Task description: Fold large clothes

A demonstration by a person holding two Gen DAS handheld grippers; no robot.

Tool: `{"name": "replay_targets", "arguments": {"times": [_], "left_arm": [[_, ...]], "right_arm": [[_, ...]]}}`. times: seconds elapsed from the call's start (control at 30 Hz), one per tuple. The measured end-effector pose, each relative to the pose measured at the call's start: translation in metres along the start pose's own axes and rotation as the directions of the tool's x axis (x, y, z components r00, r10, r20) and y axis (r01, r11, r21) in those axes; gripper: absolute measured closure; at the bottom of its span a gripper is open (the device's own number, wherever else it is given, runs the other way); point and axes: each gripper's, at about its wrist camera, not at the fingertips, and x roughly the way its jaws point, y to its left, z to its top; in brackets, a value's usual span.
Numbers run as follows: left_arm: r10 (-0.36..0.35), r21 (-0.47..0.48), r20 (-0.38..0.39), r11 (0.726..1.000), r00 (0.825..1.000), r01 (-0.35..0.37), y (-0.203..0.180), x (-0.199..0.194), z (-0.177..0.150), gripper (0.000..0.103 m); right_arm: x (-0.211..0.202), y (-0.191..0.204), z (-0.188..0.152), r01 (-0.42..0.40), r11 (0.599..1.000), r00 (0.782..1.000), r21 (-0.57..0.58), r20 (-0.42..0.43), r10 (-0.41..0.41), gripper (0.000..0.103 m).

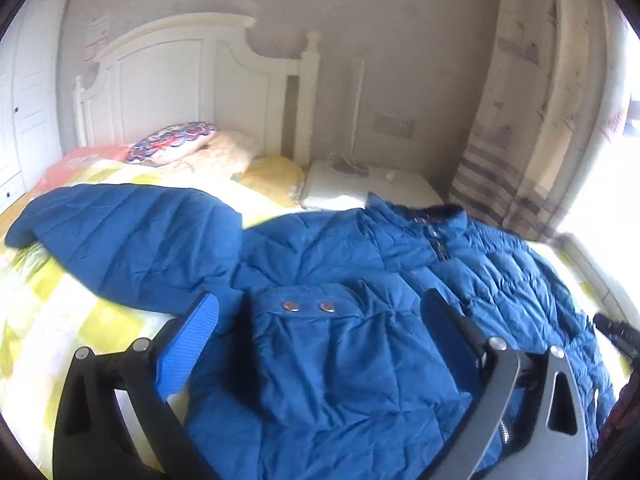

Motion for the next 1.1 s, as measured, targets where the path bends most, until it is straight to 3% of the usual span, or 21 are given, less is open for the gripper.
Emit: {"name": "replay_targets", "arguments": {"times": [0.1,0.13,0.2,0.23,0.33,0.43,0.5,0.57,0.63,0.73,0.77,0.87,0.93,1.0,1.03,1.1], "left_arm": [[0.06,0.125,-0.104,0.991,0.993,-0.046,-0.029,0.044,-0.008,0.003],[0.072,0.144,-0.138,0.988,0.988,-0.052,-0.033,0.056,-0.014,0.003],[0.063,0.161,-0.215,0.987,0.975,-0.029,-0.032,0.078,-0.029,0.003],[0.043,0.148,-0.251,0.989,0.967,-0.006,-0.029,0.084,-0.031,0.003],[0.0,0.106,-0.259,0.994,0.966,0.028,-0.019,0.086,-0.032,0.003],[0.048,0.151,-0.264,0.989,0.963,-0.008,-0.027,0.088,-0.035,0.002],[0.069,0.171,-0.266,0.985,0.961,-0.024,-0.03,0.09,-0.035,0.002],[0.066,0.166,-0.268,0.986,0.961,-0.022,-0.032,0.092,-0.034,0.002],[0.06,0.159,-0.269,0.987,0.961,-0.017,-0.031,0.091,-0.032,0.002],[0.06,0.159,-0.269,0.987,0.961,-0.017,-0.031,0.091,-0.033,0.002],[0.061,0.16,-0.27,0.987,0.961,-0.018,-0.03,0.091,-0.033,0.002],[0.061,0.16,-0.269,0.987,0.961,-0.018,-0.03,0.091,-0.033,0.002],[0.063,0.162,-0.27,0.987,0.961,-0.02,-0.03,0.092,-0.033,0.002],[0.066,0.164,-0.27,0.986,0.961,-0.022,-0.031,0.092,-0.033,0.002],[0.066,0.164,-0.27,0.986,0.961,-0.021,-0.031,0.092,-0.033,0.002],[0.065,0.163,-0.269,0.986,0.961,-0.021,-0.031,0.092,-0.033,0.002]], "right_arm": [[0.029,0.025,0.012,0.048,0.984,0.996,-0.174,-0.062,-0.059,0.078],[0.044,0.03,0.012,0.075,0.967,0.99,-0.242,-0.101,-0.102,0.077],[0.075,0.032,0.006,0.1,0.937,0.954,-0.334,-0.234,-0.185,0.069],[0.074,0.031,0.005,0.091,0.933,0.956,-0.347,-0.231,-0.179,0.069],[0.067,0.028,0.015,0.083,0.945,0.946,-0.317,-0.272,-0.174,0.068],[0.056,0.038,0.034,0.07,0.953,0.973,-0.294,-0.19,-0.13,0.064],[0.063,0.054,0.049,0.065,0.943,0.982,-0.327,-0.149,-0.12,0.054],[0.085,0.067,0.063,0.084,0.93,0.981,-0.359,-0.133,-0.14,0.028],[0.116,0.071,0.073,0.123,0.919,0.968,-0.375,-0.159,-0.194,0.026],[0.161,0.061,0.07,0.121,0.931,0.925,-0.344,-0.301,-0.231,0.022],[0.164,0.06,0.068,0.125,0.933,0.921,-0.337,-0.31,-0.235,0.022],[0.147,0.068,0.07,0.163,0.933,0.937,-0.321,-0.245,-0.248,0.022],[0.132,0.081,0.068,0.133,0.938,0.966,-0.321,-0.17,-0.195,0.021],[0.133,0.098,0.063,0.086,0.928,0.976,-0.363,-0.156,-0.151,0.016],[0.141,0.106,0.057,0.052,0.918,0.972,-0.394,-0.189,-0.136,0.016],[0.165,0.116,0.043,0.051,0.888,0.948,-0.458,-0.257,-0.187,0.017]]}}
